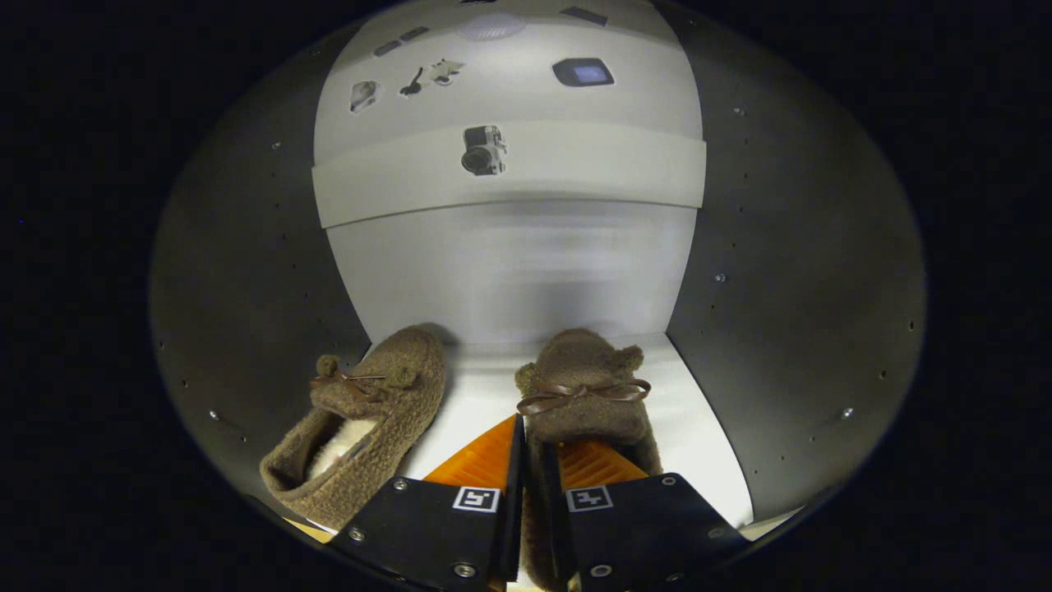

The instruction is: Open the shoe cabinet door, grab the shoes and put them into the shoe cabinet, then close the shoe cabinet door.

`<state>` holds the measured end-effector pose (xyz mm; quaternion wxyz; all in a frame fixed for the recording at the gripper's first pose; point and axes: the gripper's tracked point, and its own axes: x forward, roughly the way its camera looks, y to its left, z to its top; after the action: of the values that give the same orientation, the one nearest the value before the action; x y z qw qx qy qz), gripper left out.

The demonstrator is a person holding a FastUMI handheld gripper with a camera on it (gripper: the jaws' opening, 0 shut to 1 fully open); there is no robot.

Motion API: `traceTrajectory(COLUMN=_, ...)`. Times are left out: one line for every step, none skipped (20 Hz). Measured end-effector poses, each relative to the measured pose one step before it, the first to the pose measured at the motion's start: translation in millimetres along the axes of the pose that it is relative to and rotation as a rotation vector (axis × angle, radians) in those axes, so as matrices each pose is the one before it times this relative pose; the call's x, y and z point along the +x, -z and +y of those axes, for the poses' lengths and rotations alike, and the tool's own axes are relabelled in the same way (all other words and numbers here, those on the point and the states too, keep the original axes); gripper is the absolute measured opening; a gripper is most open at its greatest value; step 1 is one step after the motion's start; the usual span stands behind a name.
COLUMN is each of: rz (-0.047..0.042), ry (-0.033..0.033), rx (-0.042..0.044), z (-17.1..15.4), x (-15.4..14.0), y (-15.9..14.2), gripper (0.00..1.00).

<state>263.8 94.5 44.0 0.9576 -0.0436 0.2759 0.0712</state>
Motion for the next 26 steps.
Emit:
traceTrajectory(rz=-0.01071, ry=0.00412, rx=-0.00299, z=-0.45, x=-7.38, y=-1.05, gripper=0.15)
traceTrajectory(rz=-0.01037, ry=0.00181, rx=-0.00441, z=-0.07, x=-8.65, y=-1.59, gripper=0.16)
traceTrajectory(rz=-0.01451, ry=0.00161, rx=-0.00171, z=0.36, x=-11.03, y=-1.48, gripper=0.16)
traceTrajectory(rz=-0.02137, ry=-0.00106, rx=-0.00171, z=0.64, x=-11.25, y=-4.25, gripper=0.16)
traceTrajectory(rz=-0.02142, ry=0.00547, rx=-0.00161, z=-0.01, x=-10.69, y=-3.67, gripper=0.16)
traceTrajectory(rz=-0.01905, ry=0.00252, rx=-0.00064, z=-0.37, x=-12.41, y=-4.37, gripper=0.16)
traceTrajectory(rz=-0.01323, ry=-0.00125, rx=0.00265, z=1.91, x=-12.3, y=-2.34, gripper=0.16)
traceTrajectory(rz=-0.01152, ry=0.003, rx=0.00012, z=0.12, x=-12.62, y=-1.65, gripper=0.16)
traceTrajectory(rz=-0.01839, ry=0.01546, rx=-0.00733, z=-2.37, x=-13.08, y=-3.25, gripper=0.16)
traceTrajectory(rz=-0.01295, ry=0.00975, rx=-0.00843, z=-1.48, x=-14.26, y=-0.84, gripper=0.16)
traceTrajectory(rz=-0.01281, ry=0.00115, rx=0.0005, z=0.05, x=-15.64, y=-0.44, gripper=0.16)
traceTrajectory(rz=-0.01231, ry=-0.00039, rx=0.00398, z=2.13, x=-15.66, y=-0.96, gripper=0.16)
traceTrajectory(rz=-0.01182, ry=0.00153, rx=0.00461, z=-0.08, x=-16.65, y=1.16, gripper=0.15)
traceTrajectory(rz=-0.01135, ry=0.00275, rx=0.00275, z=-0.43, x=-17.16, y=0.5, gripper=0.16)
traceTrajectory(rz=-0.00911, ry=0.00849, rx=-0.00384, z=-1.1, x=-15.52, y=1.94, gripper=0.16)
traceTrajectory(rz=-0.0094, ry=0.00937, rx=-0.00426, z=-2.62, x=-17.13, y=1.5, gripper=0.16)
traceTrajectory(rz=-0.00964, ry=0.00215, rx=0.002, z=0.67, x=-17.09, y=2.52, gripper=0.16)
traceTrajectory(rz=-0.00622, ry=-0.00084, rx=0.00997, z=0.16, x=-16.1, y=2.37, gripper=0.16)
traceTrajectory(rz=-0.00188, ry=0.00407, rx=0.00351, z=-1.57, x=-14.47, y=4.44, gripper=0.15)
traceTrajectory(rz=-0.00052, ry=0.01185, rx=-0.00012, z=-3.88, x=-15.23, y=5.53, gripper=0.16)
traceTrajectory(rz=0.00016, ry=0.00614, rx=0.00015, z=-3.5, x=-15.97, y=5.31, gripper=0.16)
traceTrajectory(rz=0.00009, ry=0.00483, rx=0.00319, z=-3.13, x=-15.28, y=4.34, gripper=0.16)
traceTrajectory(rz=0.00046, ry=0.00281, rx=0.00393, z=-0.95, x=-14.87, y=4.81, gripper=0.16)
traceTrajectory(rz=-0.00261, ry=0.00339, rx=0.00267, z=-2.54, x=-15.72, y=2.99, gripper=0.16)
traceTrajectory(rz=-0.00416, ry=0.00566, rx=-0.00135, z=-2.73, x=-13.97, y=2.97, gripper=0.16)
traceTrajectory(rz=-0.00579, ry=0.00672, rx=-0.00111, z=-3.51, x=-13.75, y=2.13, gripper=0.16)
